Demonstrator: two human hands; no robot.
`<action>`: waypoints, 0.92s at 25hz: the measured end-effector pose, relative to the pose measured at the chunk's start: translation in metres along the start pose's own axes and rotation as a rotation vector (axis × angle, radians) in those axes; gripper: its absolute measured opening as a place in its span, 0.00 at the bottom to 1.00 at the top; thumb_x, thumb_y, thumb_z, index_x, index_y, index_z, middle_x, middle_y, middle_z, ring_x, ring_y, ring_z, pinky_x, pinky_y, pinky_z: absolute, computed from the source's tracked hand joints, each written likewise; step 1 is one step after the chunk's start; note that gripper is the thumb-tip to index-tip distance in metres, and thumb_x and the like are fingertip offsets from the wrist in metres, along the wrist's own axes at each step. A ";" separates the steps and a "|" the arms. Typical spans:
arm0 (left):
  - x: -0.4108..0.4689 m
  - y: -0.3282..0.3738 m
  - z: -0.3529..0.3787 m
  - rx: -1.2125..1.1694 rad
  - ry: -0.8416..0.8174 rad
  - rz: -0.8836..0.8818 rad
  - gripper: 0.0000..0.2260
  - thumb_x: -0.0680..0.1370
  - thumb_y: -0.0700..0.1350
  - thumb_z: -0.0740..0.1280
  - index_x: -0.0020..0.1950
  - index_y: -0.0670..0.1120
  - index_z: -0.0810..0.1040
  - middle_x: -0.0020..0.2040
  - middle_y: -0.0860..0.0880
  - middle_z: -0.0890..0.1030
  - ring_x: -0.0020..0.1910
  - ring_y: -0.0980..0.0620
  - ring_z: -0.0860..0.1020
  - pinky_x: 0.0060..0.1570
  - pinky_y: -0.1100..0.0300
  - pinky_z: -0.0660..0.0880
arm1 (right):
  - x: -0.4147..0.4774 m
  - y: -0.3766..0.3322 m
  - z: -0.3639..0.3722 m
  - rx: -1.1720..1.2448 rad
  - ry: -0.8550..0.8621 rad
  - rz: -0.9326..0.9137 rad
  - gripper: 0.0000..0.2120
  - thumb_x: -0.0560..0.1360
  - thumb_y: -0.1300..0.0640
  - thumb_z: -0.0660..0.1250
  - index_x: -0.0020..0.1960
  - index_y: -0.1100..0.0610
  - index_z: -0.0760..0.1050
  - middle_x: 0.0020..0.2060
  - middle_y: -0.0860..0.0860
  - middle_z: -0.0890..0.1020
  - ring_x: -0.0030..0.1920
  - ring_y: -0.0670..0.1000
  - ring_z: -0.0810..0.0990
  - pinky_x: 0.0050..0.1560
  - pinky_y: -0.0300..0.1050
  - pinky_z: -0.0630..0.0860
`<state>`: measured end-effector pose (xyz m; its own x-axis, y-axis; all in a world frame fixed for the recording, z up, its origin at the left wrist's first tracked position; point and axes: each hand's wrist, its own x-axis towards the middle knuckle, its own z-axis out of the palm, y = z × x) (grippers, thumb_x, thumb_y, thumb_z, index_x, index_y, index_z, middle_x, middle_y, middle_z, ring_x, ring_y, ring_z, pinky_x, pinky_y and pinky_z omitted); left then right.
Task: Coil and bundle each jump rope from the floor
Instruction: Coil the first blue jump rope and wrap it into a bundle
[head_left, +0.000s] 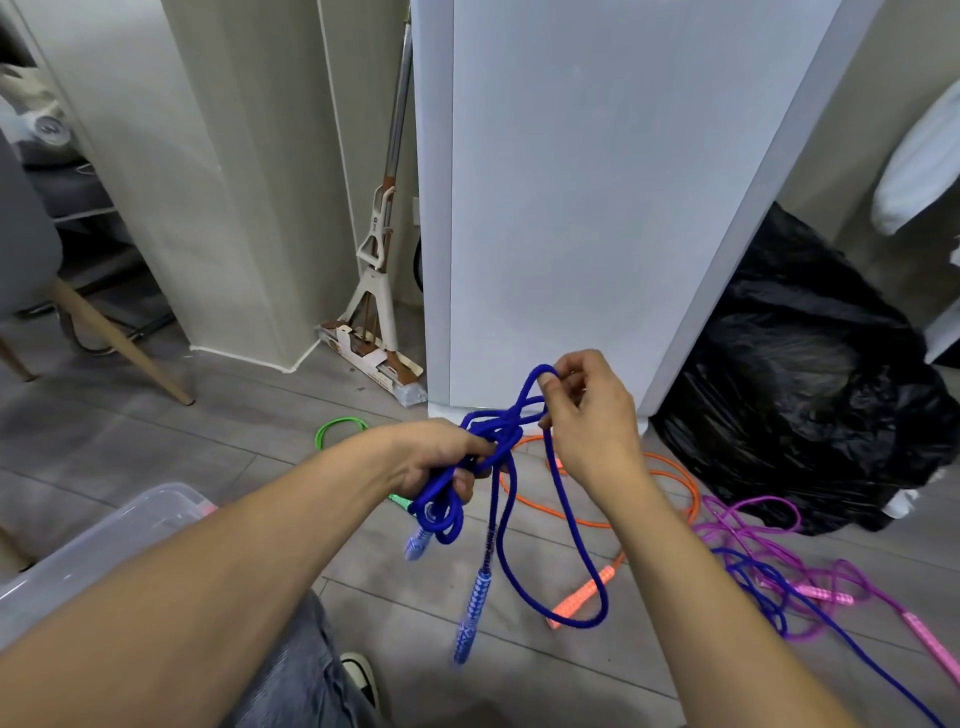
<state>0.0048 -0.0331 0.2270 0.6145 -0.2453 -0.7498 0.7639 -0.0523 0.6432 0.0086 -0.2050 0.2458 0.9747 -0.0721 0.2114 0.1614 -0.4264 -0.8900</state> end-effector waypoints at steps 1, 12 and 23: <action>-0.003 0.000 0.003 -0.027 -0.054 0.001 0.11 0.83 0.41 0.61 0.44 0.38 0.78 0.30 0.49 0.70 0.24 0.57 0.62 0.23 0.67 0.64 | 0.004 0.001 -0.001 0.054 0.064 0.046 0.02 0.81 0.55 0.65 0.51 0.52 0.71 0.39 0.50 0.79 0.32 0.48 0.83 0.33 0.42 0.76; 0.013 -0.002 -0.005 0.232 0.315 0.355 0.08 0.80 0.41 0.63 0.52 0.37 0.78 0.30 0.45 0.72 0.23 0.51 0.70 0.28 0.58 0.71 | -0.013 -0.008 -0.016 -0.559 -0.494 -0.315 0.12 0.75 0.55 0.70 0.57 0.47 0.77 0.52 0.44 0.79 0.46 0.44 0.78 0.48 0.43 0.75; 0.009 0.001 0.000 0.009 0.291 0.260 0.05 0.80 0.40 0.65 0.47 0.39 0.77 0.30 0.48 0.73 0.22 0.55 0.66 0.22 0.62 0.67 | -0.014 -0.009 -0.005 -0.847 -0.425 -0.210 0.08 0.81 0.52 0.63 0.53 0.54 0.78 0.48 0.53 0.82 0.47 0.57 0.80 0.48 0.52 0.78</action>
<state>0.0113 -0.0352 0.2210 0.8187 0.0336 -0.5733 0.5742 -0.0337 0.8180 -0.0068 -0.2046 0.2524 0.9401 0.3403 0.0208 0.3358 -0.9135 -0.2299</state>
